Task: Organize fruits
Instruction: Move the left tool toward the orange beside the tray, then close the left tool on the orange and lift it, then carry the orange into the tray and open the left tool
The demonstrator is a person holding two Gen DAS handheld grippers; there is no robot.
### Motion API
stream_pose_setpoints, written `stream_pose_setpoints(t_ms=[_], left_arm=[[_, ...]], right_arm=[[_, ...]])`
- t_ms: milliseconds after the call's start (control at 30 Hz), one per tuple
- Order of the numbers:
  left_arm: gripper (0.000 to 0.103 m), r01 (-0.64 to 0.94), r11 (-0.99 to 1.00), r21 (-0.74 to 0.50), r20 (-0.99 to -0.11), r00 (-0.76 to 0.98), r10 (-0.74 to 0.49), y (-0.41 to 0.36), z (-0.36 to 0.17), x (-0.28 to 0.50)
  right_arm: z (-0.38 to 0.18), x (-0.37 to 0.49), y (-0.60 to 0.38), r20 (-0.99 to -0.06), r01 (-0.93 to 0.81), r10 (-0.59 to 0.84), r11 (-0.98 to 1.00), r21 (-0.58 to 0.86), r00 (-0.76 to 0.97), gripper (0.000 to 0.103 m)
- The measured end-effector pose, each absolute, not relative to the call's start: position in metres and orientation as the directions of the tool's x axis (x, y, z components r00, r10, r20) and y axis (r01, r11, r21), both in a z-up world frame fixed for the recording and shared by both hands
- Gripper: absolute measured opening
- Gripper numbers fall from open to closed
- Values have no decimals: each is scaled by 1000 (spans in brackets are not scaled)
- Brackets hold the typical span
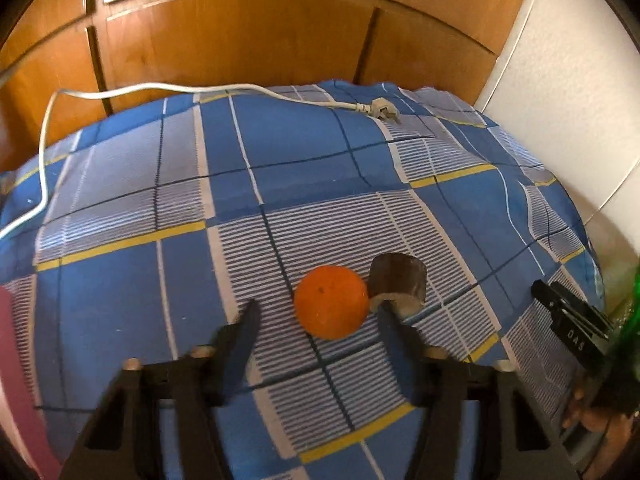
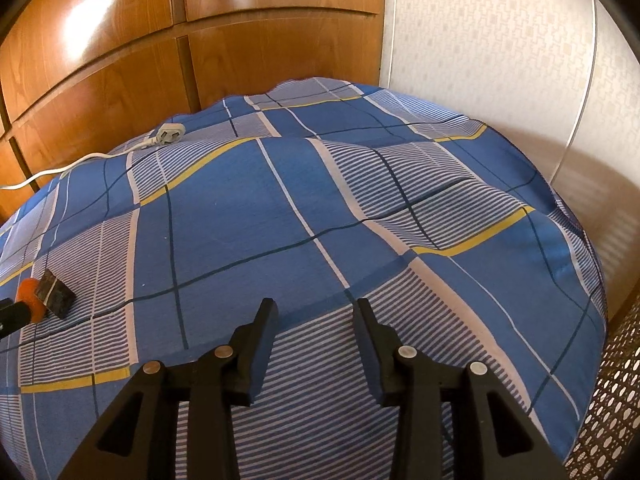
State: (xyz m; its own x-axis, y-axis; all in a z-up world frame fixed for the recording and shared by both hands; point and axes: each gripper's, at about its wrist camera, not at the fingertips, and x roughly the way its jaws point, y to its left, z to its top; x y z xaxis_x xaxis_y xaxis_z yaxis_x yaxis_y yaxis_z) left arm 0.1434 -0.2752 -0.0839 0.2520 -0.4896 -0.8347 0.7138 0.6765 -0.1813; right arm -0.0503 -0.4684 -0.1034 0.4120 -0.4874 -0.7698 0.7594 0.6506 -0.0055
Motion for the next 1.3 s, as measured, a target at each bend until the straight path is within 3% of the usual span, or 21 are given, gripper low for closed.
stream_pose_setpoints(t_ms=[333, 767, 1300], left_arm=[[38, 628, 743, -231, -801, 310, -512, -236, -65, 126], [38, 343, 925, -165, -757, 557, -341, -111, -22, 96], [38, 77, 984, -161, -738, 652, -172, 20, -14, 62]], right_arm=[[-104, -50, -466, -763, 753, -494, 658, -15, 416, 40], [-104, -48, -463, -762, 742, -495, 670, -29, 417, 40], [-104, -39, -452, -758, 709, -501, 701, -74, 417, 40]])
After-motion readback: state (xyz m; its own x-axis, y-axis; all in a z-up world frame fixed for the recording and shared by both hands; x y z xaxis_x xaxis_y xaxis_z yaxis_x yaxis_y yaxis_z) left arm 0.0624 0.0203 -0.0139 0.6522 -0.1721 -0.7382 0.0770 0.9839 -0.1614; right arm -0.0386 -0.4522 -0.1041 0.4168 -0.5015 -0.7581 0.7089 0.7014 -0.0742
